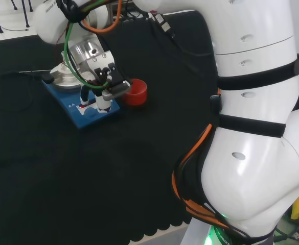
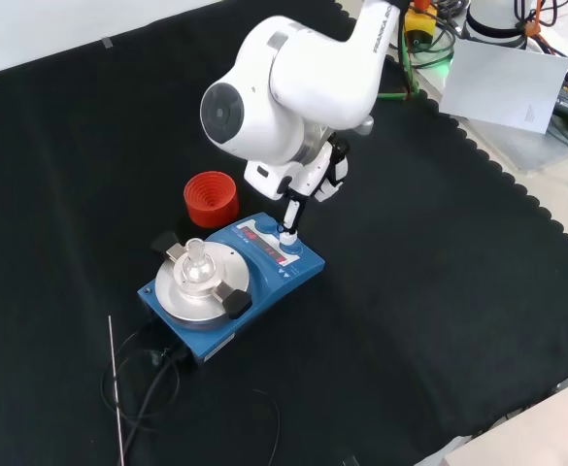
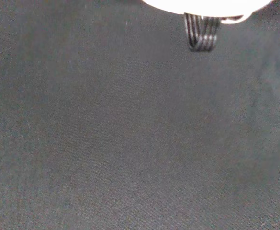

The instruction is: Turn on the heater.

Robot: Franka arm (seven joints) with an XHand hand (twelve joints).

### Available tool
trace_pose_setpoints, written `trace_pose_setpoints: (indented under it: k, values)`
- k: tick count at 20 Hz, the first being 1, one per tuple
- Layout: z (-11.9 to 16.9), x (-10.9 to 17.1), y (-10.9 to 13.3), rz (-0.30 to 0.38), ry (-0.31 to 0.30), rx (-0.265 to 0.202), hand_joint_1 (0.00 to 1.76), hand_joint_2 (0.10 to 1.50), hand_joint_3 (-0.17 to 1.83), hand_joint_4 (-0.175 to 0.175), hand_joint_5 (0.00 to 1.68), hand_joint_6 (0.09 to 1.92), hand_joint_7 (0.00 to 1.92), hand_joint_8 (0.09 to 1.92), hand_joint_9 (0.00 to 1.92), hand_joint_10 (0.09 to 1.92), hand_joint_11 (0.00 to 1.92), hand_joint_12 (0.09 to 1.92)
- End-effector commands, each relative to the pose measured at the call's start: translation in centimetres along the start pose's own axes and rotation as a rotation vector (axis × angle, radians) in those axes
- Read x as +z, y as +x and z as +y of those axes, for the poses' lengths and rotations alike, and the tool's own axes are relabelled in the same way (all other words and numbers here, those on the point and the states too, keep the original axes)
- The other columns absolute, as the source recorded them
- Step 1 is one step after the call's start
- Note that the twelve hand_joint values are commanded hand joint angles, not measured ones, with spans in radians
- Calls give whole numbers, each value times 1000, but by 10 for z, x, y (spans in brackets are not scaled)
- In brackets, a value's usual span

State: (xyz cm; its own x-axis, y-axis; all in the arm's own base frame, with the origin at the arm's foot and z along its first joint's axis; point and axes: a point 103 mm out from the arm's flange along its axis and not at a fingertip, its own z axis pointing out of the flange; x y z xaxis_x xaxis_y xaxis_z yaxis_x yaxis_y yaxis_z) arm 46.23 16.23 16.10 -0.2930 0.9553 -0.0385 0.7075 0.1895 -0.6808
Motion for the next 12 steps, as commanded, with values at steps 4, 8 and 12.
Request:
trace_pose_setpoints:
  k: [4, 8, 12]
  values:
    - [-37, -26, -4, -17, -55, 19, 1487, 654, 1067, -15, 402, 87, 1898, 1655, 1920, 1824, 1920, 1760]
    - [-50, -29, -7, -11, -72, 26, 1486, 653, 1069, -15, 403, 87, 1898, 1655, 1920, 1823, 1920, 1759]
    - [-62, -29, -8, -5, -87, 29, 1486, 652, 1070, -15, 405, 87, 1898, 1654, 1920, 1823, 1920, 1758]
